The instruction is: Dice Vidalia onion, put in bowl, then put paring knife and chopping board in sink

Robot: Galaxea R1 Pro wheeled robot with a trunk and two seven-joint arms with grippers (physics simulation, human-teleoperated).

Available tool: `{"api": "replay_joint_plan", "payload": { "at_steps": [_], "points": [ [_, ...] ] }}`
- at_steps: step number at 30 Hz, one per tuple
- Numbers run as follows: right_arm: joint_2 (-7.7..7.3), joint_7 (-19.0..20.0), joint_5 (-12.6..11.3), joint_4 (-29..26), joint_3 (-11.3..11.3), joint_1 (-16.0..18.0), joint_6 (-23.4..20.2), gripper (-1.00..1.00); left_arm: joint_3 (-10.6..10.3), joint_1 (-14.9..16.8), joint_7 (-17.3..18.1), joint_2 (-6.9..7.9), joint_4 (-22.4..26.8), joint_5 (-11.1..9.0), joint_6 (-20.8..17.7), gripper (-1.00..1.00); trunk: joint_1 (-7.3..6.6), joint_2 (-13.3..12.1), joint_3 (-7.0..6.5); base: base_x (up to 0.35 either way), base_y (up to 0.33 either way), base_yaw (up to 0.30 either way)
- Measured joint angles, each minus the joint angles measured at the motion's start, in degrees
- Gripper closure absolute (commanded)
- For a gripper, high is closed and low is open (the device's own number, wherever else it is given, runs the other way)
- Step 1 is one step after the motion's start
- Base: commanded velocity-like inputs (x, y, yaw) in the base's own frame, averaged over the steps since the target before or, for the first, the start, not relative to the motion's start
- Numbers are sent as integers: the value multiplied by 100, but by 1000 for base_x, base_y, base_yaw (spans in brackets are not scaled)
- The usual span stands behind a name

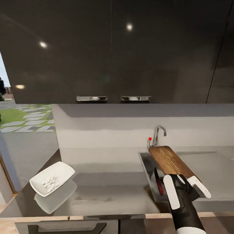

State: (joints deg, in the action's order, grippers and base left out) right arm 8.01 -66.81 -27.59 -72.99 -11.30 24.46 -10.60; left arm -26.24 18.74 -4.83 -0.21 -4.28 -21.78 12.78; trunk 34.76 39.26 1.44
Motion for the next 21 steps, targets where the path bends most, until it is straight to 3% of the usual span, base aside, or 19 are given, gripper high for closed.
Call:
{"api": "replay_joint_plan", "payload": {
  "at_steps": [6, 9, 14, 21],
  "points": [
    [196, 12, -37, 202, 18, 0, -34, 100, 0, 0, 0, -1, -2, 0, -6, -100, 0, 0, -9, 0, 0, -136],
    [196, 38, -51, 377, 62, 0, -35, 100, 0, -1, -4, -1, -2, -2, -8, -100, 0, 0, -10, 0, 0, -7],
    [196, 32, -424, 457, 107, 1, -40, 100, 0, -1, -2, -1, -1, -3, -9, -100, 0, 0, -10, 31, -45, -1],
    [196, 18, -461, 460, 127, 1, -39, 100, 0, -1, -23, -1, -8, -7, -56, -100, -1, 0, -10, 126, -141, 0]
  ]
}}
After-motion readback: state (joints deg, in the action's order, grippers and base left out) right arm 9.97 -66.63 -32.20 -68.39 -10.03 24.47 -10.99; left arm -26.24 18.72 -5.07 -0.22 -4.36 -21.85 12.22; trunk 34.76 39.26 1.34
